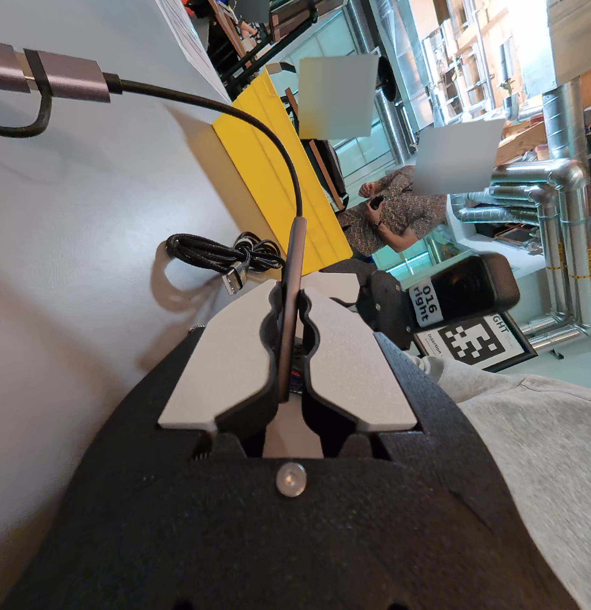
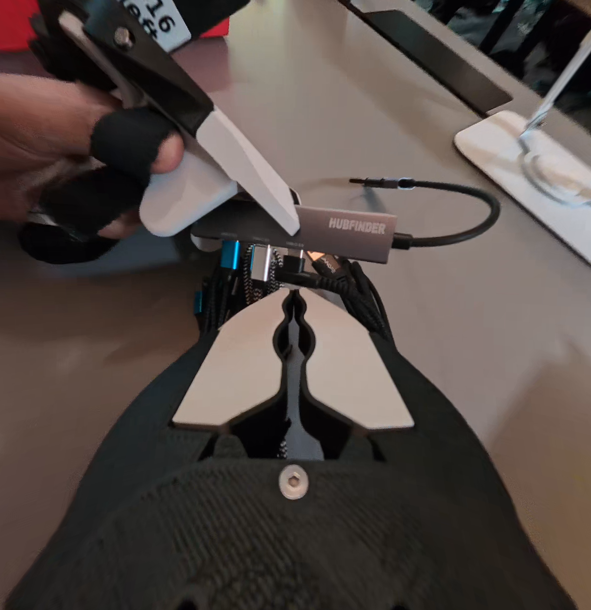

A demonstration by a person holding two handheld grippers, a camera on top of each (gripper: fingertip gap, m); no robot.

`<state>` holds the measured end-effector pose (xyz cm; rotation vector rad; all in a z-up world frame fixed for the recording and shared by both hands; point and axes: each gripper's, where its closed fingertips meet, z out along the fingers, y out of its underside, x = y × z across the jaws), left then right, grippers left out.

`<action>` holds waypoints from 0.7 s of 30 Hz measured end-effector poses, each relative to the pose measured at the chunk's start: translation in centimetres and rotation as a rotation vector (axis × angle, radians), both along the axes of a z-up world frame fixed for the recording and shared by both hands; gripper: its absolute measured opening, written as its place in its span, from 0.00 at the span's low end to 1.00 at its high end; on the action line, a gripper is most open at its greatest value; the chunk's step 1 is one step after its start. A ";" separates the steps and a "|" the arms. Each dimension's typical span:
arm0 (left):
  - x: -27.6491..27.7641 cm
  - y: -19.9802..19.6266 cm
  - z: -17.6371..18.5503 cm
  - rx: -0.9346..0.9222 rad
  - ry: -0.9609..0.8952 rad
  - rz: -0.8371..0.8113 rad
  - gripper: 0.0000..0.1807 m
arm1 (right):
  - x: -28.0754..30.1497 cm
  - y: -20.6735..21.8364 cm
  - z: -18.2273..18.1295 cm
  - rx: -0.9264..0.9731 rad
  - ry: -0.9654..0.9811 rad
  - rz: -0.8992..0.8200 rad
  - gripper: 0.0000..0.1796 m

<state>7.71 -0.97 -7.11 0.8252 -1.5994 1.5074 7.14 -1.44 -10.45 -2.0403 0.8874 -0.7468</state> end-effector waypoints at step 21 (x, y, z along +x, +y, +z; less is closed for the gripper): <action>-0.1 -0.3 -0.2 0.017 -0.007 0.017 0.07 | -0.1 0.1 -0.4 -0.046 -0.014 -0.006 0.00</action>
